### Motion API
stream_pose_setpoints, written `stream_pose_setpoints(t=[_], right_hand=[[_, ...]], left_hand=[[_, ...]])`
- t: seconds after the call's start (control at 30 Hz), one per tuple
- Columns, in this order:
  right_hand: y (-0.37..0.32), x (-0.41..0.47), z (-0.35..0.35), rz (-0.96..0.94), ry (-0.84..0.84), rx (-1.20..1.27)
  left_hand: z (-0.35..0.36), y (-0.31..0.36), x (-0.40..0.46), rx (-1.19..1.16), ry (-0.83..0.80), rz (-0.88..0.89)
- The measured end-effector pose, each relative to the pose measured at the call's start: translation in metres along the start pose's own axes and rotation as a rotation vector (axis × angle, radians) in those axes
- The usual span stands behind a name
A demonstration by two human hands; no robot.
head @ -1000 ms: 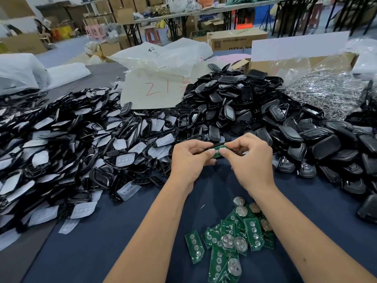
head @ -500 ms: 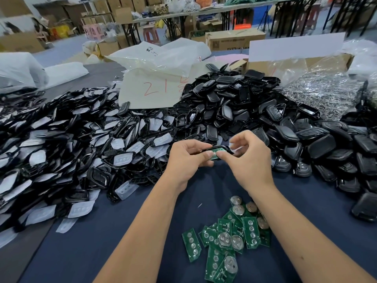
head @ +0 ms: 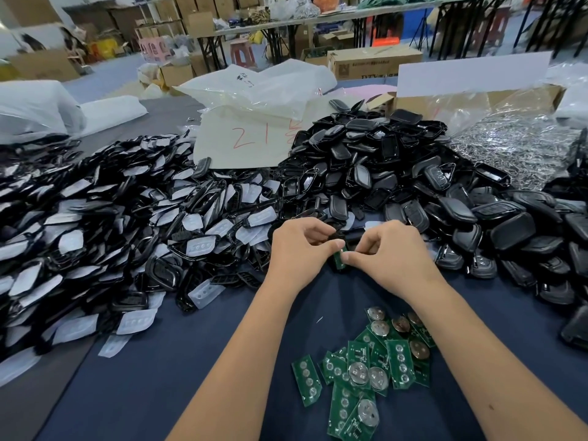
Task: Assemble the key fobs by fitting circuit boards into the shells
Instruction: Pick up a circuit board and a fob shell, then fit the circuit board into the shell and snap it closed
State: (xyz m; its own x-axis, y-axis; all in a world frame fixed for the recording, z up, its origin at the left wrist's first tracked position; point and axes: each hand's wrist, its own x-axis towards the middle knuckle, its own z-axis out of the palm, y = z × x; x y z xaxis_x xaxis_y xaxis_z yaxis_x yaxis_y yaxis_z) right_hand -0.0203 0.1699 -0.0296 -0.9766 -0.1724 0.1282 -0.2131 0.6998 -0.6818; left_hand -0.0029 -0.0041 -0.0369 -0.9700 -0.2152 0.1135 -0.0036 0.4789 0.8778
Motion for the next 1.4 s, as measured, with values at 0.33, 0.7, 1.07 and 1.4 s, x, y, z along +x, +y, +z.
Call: stream_pose_setpoints(t=[0.33,0.7,1.07,1.4], right_hand=[[0.000,0.001,0.006,0.040,-0.002,0.014],[-0.028,0.010,0.004,-0.023,0.016,-0.082],[-0.152,0.057,0.090,-0.478,-0.072,-0.077],[-0.199,0.072,0.138,-0.543,-0.058,-0.068]], left_hand=[[-0.002,0.006,-0.003,0.082,-0.074,0.000],[-0.040,0.005,0.005,0.015,0.142,0.122],[-0.172,-0.054,0.030,0.534,0.735,-0.070],[-0.203,-0.087,0.043,0.586,0.552,-0.233]])
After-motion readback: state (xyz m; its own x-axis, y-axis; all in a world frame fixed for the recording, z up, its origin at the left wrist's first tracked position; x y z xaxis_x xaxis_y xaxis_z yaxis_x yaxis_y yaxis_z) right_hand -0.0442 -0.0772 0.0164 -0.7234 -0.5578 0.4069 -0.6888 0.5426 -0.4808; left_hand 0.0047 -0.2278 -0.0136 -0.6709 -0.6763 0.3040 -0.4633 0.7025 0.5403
